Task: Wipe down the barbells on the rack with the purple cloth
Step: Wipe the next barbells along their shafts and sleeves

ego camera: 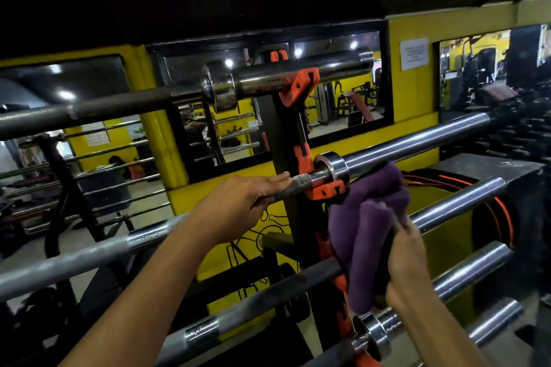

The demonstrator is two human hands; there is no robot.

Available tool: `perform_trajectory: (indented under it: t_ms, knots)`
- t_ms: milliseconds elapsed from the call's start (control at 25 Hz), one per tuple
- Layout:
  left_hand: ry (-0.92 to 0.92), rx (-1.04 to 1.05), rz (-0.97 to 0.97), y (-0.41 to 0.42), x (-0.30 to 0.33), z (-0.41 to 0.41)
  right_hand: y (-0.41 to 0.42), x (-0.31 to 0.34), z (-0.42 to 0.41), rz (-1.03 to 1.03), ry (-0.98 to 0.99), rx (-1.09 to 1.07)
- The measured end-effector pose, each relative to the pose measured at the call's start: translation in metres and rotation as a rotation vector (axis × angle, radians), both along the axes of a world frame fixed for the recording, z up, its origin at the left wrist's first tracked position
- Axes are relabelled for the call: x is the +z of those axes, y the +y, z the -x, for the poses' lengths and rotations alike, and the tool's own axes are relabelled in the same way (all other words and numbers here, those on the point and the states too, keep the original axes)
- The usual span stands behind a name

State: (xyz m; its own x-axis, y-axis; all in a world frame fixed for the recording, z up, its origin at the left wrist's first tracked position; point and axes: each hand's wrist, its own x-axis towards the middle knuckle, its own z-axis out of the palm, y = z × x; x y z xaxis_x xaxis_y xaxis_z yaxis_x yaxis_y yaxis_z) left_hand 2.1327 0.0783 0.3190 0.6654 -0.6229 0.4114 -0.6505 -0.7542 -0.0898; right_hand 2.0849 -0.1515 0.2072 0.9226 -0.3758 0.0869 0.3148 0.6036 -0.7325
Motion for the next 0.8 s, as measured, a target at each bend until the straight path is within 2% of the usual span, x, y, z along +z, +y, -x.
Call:
perform_trajectory:
  t_ms: [80, 200, 320, 440, 520, 600, 680, 720, 800]
  knots:
    - [-0.008, -0.018, 0.011, 0.002, -0.001, -0.001, -0.003, 0.007, -0.009, 0.018, -0.061, -0.085]
    - [-0.034, -0.033, 0.008, 0.004, -0.003, -0.004, 0.011, 0.002, -0.022, 0.218, -0.153, -0.130]
    - [-0.043, -0.048, 0.009, 0.005, -0.003, -0.004, 0.005, 0.001, -0.013, 0.363, -0.152, -0.130]
    - [-0.055, -0.066, -0.009, 0.006, -0.002, -0.001, -0.017, 0.035, 0.011, 0.631, -0.173, -0.380]
    - [-0.052, -0.092, -0.010, 0.006, 0.000, 0.000, -0.013, 0.072, 0.022, 0.858, -0.278, -0.589]
    - [-0.073, -0.120, -0.018, 0.008, -0.001, 0.001, 0.009, 0.100, 0.013, 1.268, -0.323, -0.588]
    - [-0.084, -0.100, -0.051, 0.009, -0.002, 0.003, 0.033, 0.104, -0.005, 1.819, -0.163, -0.537]
    - [-0.084, -0.084, -0.073, 0.011, -0.002, 0.004, 0.044, 0.101, -0.009, 1.986, -0.046, -0.539]
    - [-0.112, -0.083, -0.108, 0.014, -0.005, 0.005, 0.057, 0.102, -0.005, 2.058, 0.061, -0.543]
